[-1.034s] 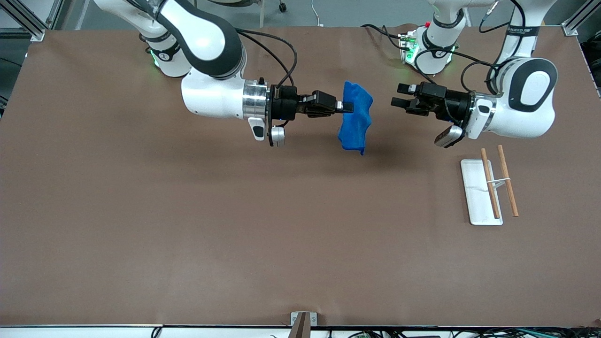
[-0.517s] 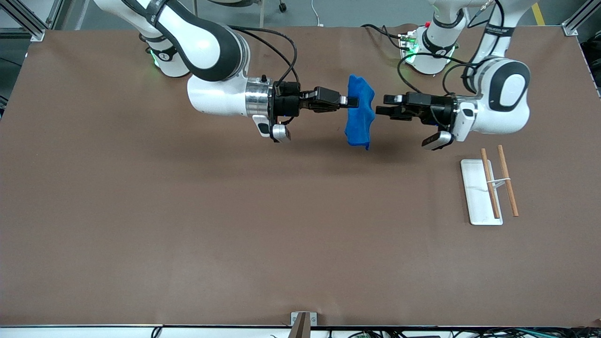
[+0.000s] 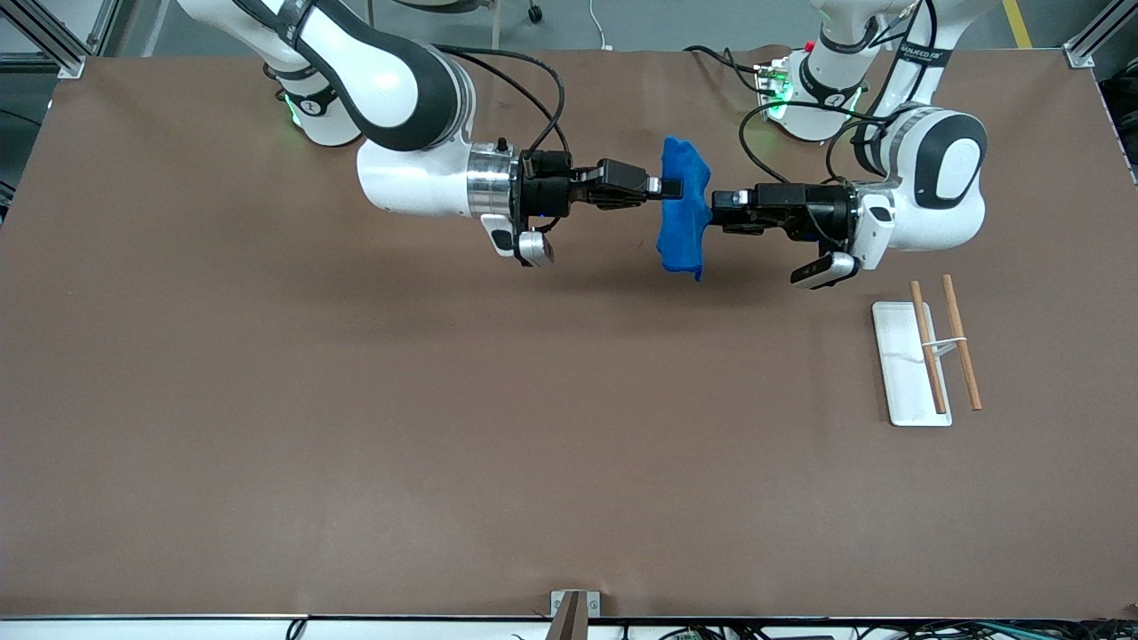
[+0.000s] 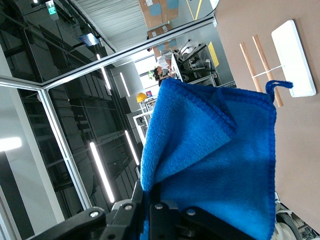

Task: Right arm passes towel to left arm to hang
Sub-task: 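Grasp the towel with the left gripper beside the right gripper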

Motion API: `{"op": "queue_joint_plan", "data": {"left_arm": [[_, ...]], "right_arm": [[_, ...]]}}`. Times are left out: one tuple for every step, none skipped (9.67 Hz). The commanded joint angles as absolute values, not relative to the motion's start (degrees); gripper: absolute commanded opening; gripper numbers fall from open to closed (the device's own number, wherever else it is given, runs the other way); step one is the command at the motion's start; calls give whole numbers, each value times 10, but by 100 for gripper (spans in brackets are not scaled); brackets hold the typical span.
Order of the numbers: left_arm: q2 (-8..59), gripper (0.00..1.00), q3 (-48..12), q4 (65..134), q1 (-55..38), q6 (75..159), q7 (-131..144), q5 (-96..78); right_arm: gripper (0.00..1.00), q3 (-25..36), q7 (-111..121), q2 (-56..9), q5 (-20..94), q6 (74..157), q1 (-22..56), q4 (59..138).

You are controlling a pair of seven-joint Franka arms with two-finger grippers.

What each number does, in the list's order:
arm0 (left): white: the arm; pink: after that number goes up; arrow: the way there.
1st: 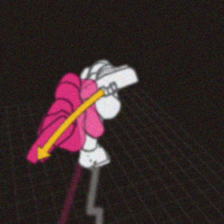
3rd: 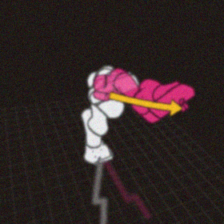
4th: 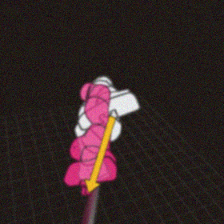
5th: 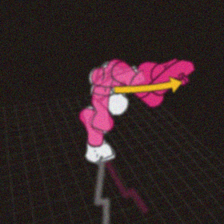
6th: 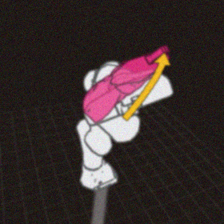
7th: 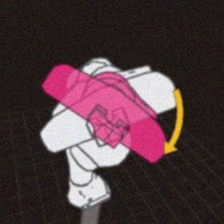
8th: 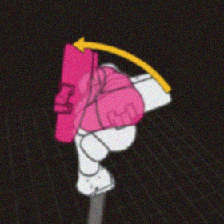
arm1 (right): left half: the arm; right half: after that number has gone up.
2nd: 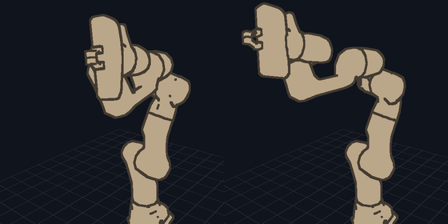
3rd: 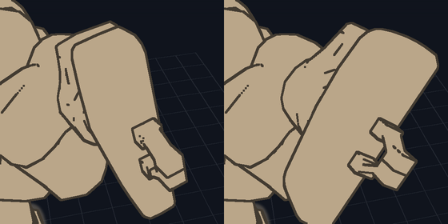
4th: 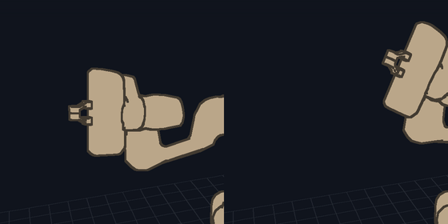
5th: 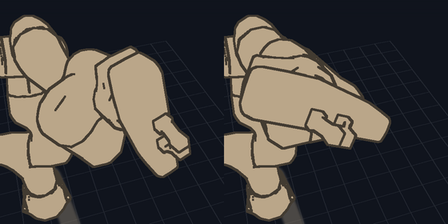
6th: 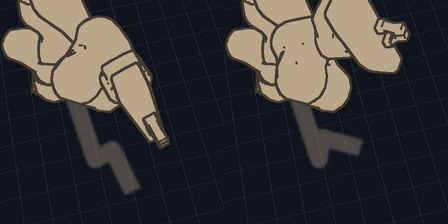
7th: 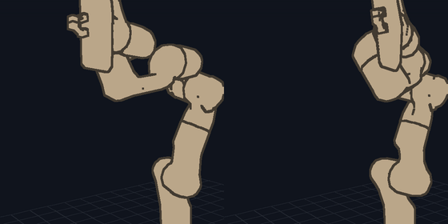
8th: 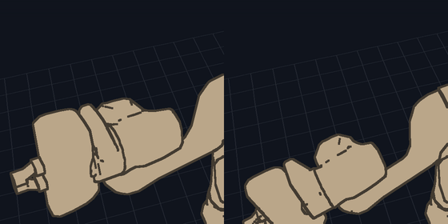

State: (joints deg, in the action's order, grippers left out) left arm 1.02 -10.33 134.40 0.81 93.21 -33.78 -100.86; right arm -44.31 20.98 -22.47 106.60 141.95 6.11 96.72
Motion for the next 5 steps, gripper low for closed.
{"op": "queue_joint_plan", "data": {"left_arm": [[4, 11, -107, 1357, 11, 955, -359, -1027], [4, 1, -106, 1348, 12, 956, -359, -1027], [4, 0, -106, 1342, 13, 967, -356, -1020], [6, 0, -106, 1334, 13, 968, -352, -1010], [9, 0, -105, 1321, 15, 968, -346, -984]], "right_arm": [[0, -448, 229, -229, 1085, 1419, 62, 962], [0, -448, 229, -229, 1085, 1419, 62, 962], [0, -448, 229, -228, 1085, 1419, 62, 962], [0, -448, 229, -228, 1086, 1419, 62, 962], [0, -448, 229, -228, 1086, 1419, 62, 962]]}}
